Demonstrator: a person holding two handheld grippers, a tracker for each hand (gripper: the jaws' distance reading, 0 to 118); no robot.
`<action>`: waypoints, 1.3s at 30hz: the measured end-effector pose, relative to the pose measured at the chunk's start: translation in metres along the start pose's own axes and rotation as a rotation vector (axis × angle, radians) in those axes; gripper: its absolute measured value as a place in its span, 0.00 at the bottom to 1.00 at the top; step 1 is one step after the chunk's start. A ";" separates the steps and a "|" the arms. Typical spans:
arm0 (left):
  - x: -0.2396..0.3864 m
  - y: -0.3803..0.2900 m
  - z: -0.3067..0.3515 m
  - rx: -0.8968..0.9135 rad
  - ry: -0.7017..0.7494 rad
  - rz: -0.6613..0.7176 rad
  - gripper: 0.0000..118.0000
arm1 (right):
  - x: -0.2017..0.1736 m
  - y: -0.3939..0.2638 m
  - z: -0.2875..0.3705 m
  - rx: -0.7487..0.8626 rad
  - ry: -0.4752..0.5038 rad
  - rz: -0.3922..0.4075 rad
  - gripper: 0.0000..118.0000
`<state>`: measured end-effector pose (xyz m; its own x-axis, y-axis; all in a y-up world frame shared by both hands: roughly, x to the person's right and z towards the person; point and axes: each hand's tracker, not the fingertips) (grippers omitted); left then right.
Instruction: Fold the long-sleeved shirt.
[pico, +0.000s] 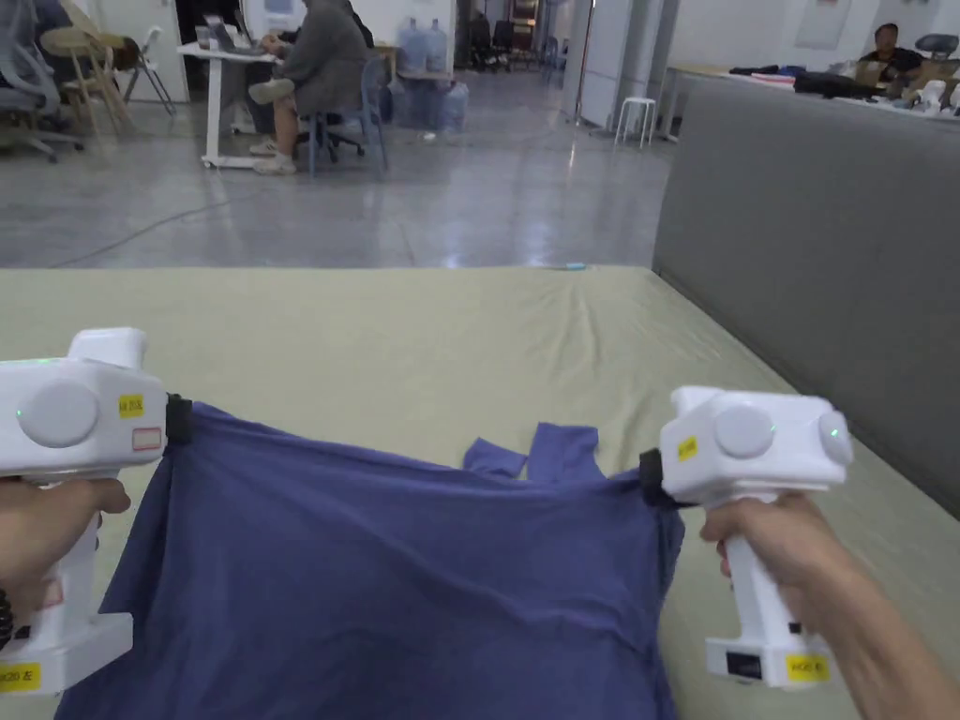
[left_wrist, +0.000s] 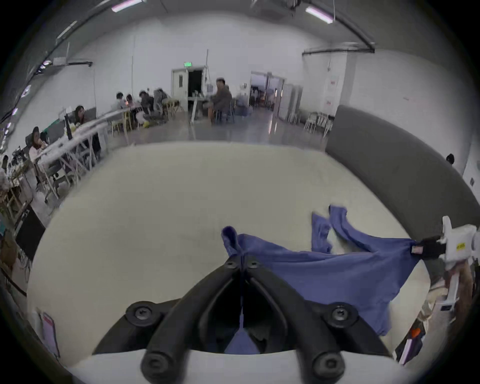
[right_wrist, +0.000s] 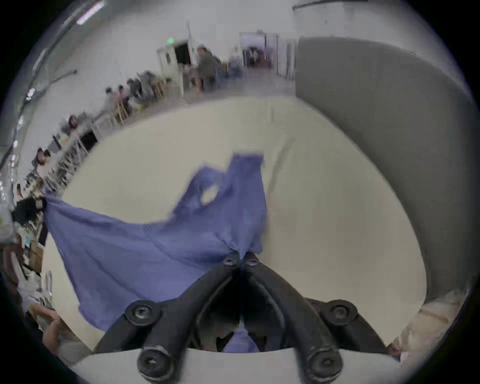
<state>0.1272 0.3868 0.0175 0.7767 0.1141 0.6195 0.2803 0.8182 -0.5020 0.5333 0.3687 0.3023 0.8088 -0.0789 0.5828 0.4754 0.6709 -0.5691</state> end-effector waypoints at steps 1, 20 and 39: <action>-0.001 0.014 0.009 0.035 0.007 0.008 0.00 | -0.004 0.023 0.013 0.033 -0.013 0.016 0.00; 0.003 0.283 0.111 0.492 0.172 0.104 0.00 | -0.114 0.344 0.182 0.615 -0.050 0.124 0.00; -0.029 0.165 -0.033 0.220 0.166 0.109 0.00 | -0.087 0.241 -0.025 0.341 0.005 0.093 0.00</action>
<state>0.1693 0.4994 -0.1034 0.8824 0.1293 0.4524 0.0751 0.9105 -0.4066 0.5859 0.5191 0.0995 0.8451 -0.0091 0.5345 0.2576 0.8830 -0.3924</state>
